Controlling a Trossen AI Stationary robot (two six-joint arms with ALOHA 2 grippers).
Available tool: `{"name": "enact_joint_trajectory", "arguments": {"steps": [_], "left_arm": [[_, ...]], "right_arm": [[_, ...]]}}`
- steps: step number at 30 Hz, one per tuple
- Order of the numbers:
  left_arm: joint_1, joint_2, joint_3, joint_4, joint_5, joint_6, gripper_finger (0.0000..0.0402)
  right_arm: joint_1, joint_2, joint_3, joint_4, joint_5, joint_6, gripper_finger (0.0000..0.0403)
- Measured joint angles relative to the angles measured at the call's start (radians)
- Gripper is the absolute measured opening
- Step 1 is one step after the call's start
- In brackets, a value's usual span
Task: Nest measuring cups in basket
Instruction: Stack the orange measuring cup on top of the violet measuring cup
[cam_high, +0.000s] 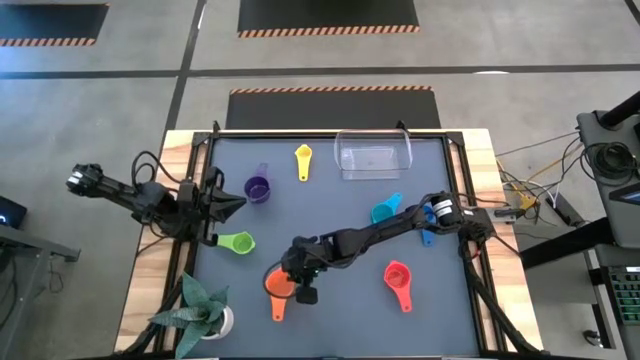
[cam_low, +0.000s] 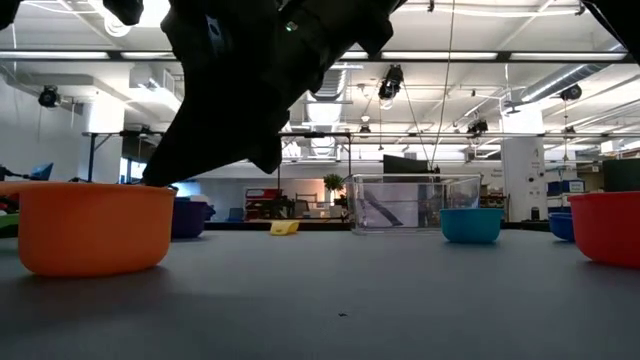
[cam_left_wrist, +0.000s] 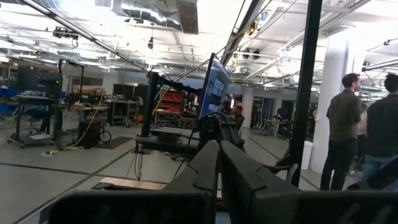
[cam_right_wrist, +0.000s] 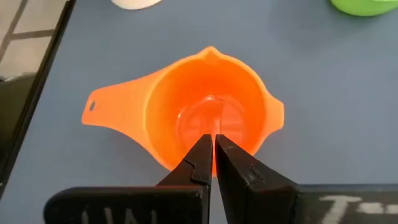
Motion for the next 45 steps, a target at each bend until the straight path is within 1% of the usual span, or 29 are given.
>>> {"name": "enact_joint_trajectory", "arguments": {"steps": [3,9,12,16,21,23,27,33,45], "left_arm": [[0.000,0.000,0.000,0.000,0.000,0.000,0.0000],[0.000,0.000,0.000,0.000,0.000,0.000,0.0000],[0.000,0.000,0.000,0.000,0.000,0.000,0.0000],[0.000,0.000,0.000,0.000,0.000,0.000,0.0000],[0.000,0.000,0.000,0.000,0.000,0.000,0.0000],[0.000,0.000,0.000,0.000,0.000,0.000,0.0000],[0.000,0.000,0.000,0.000,0.000,0.000,0.0000],[0.000,0.000,0.000,0.000,0.000,0.000,0.0000],[0.000,0.000,0.000,0.000,0.000,0.000,0.0000]], "right_arm": [[0.000,0.000,0.000,0.003,0.018,0.000,0.0009],[-0.004,0.000,0.000,0.023,0.020,0.000,0.0009],[-0.005,-0.001,0.000,0.038,0.020,0.000,0.0019],[-0.007,-0.001,0.000,0.044,0.021,0.009,0.0056],[-0.009,-0.002,0.000,0.032,0.097,0.075,0.0121],[-0.011,-0.002,0.000,0.029,0.105,0.097,0.0144],[-0.014,-0.003,0.000,0.011,0.097,0.130,0.0171],[-0.014,-0.003,0.000,0.004,0.096,0.159,0.0172],[-0.013,0.013,0.000,-0.009,0.097,0.176,0.0145]]}}
